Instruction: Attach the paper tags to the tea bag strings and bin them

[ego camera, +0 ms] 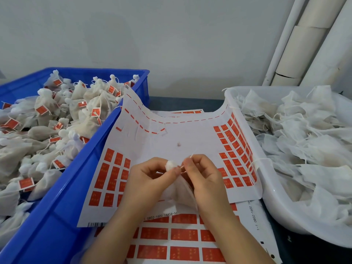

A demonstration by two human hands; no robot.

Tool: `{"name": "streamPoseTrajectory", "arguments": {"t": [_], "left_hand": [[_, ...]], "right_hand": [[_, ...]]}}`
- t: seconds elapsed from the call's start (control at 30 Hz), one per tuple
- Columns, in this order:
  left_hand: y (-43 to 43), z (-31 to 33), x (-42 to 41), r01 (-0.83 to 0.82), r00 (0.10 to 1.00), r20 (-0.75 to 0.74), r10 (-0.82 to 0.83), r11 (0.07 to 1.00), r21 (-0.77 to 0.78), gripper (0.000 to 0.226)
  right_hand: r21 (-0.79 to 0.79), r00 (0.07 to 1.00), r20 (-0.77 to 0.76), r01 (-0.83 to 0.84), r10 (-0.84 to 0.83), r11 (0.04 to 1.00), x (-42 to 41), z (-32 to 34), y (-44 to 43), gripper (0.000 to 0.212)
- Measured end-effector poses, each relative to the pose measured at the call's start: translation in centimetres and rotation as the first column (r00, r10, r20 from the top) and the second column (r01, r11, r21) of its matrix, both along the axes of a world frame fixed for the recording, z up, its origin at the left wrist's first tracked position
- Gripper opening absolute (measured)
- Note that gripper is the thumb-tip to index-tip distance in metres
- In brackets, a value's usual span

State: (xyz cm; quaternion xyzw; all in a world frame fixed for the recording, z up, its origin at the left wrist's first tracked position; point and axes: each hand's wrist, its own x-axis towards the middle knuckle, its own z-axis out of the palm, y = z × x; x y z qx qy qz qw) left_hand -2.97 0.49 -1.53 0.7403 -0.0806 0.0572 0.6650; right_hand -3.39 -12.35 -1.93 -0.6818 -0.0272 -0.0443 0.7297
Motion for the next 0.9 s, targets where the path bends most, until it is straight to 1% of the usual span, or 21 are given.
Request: {"name": "streamPoseTrajectory", "arguments": {"t": [0.03,0.1,0.13,0.2,0.27,0.3,0.4,0.47,0.53,0.6,0.67,0.73,0.83,0.9], "left_hand": [[-0.03,-0.01,-0.06,0.006,1.000,-0.015,-0.006,1.000,0.015,0.006],[-0.18,-0.12,-0.15,0.048,0.998,-0.051,-0.045,0.997,0.065,0.014],[-0.26,-0.09,-0.16,0.070,0.996,-0.066,-0.065,0.995,0.075,0.014],[-0.36,0.08,-0.25,0.103,0.992,-0.081,-0.099,0.993,0.052,0.013],[-0.39,0.11,-0.31,0.113,0.991,-0.069,-0.112,0.994,0.005,0.029],[-0.38,0.10,-0.32,0.105,0.992,-0.064,-0.106,0.994,-0.022,0.034],[-0.17,0.08,-0.30,0.114,0.989,-0.084,-0.122,0.989,-0.092,0.029],[-0.04,0.06,-0.28,0.161,0.978,-0.116,-0.175,0.979,-0.123,0.024],[0.01,0.14,-0.33,0.187,0.969,-0.132,-0.209,0.969,-0.163,0.028],[-0.01,0.23,-0.34,0.195,0.964,-0.145,-0.224,0.962,-0.190,0.030],[-0.06,0.12,-0.34,0.208,0.956,-0.164,-0.242,0.957,-0.203,0.028],[-0.06,0.09,-0.35,0.222,0.951,-0.171,-0.259,0.953,-0.206,0.024],[-0.02,0.17,-0.40,0.251,0.946,-0.152,-0.285,0.944,-0.213,0.014],[0.11,0.13,-0.31,0.246,0.954,-0.131,-0.270,0.953,-0.175,0.012]], "right_hand": [[-0.013,1.000,0.000,0.014,-0.014,1.000,0.05,-0.02,0.04,0.030],[-0.049,0.999,-0.002,0.032,-0.032,0.998,0.06,-0.08,0.18,0.030],[-0.060,0.999,-0.008,0.034,-0.034,0.998,0.05,-0.13,0.23,0.030],[-0.067,0.999,-0.027,0.024,-0.026,0.997,-0.01,-0.14,0.25,0.029],[-0.059,0.998,-0.061,-0.007,0.004,0.998,-0.10,-0.01,0.16,0.028],[-0.047,0.996,-0.083,-0.037,0.033,0.998,-0.12,0.07,0.13,0.027],[-0.011,0.980,-0.155,-0.129,0.126,0.992,-0.22,0.14,0.12,0.026],[0.096,0.959,-0.196,-0.188,0.203,0.978,-0.14,0.17,0.03,0.035],[0.259,0.935,-0.202,-0.236,0.292,0.937,-0.04,0.22,-0.20,0.039],[0.405,0.913,-0.189,-0.264,0.363,0.875,-0.04,0.40,-0.36,0.034],[0.499,0.903,-0.192,-0.247,0.384,0.831,-0.06,0.46,-0.38,0.030],[0.539,0.899,-0.215,-0.217,0.382,0.814,-0.02,0.44,-0.34,0.028],[0.531,0.893,-0.261,-0.184,0.367,0.827,0.06,0.49,-0.41,0.024],[0.536,0.887,-0.286,-0.165,0.362,0.828,0.10,0.53,-0.47,0.024]]}}
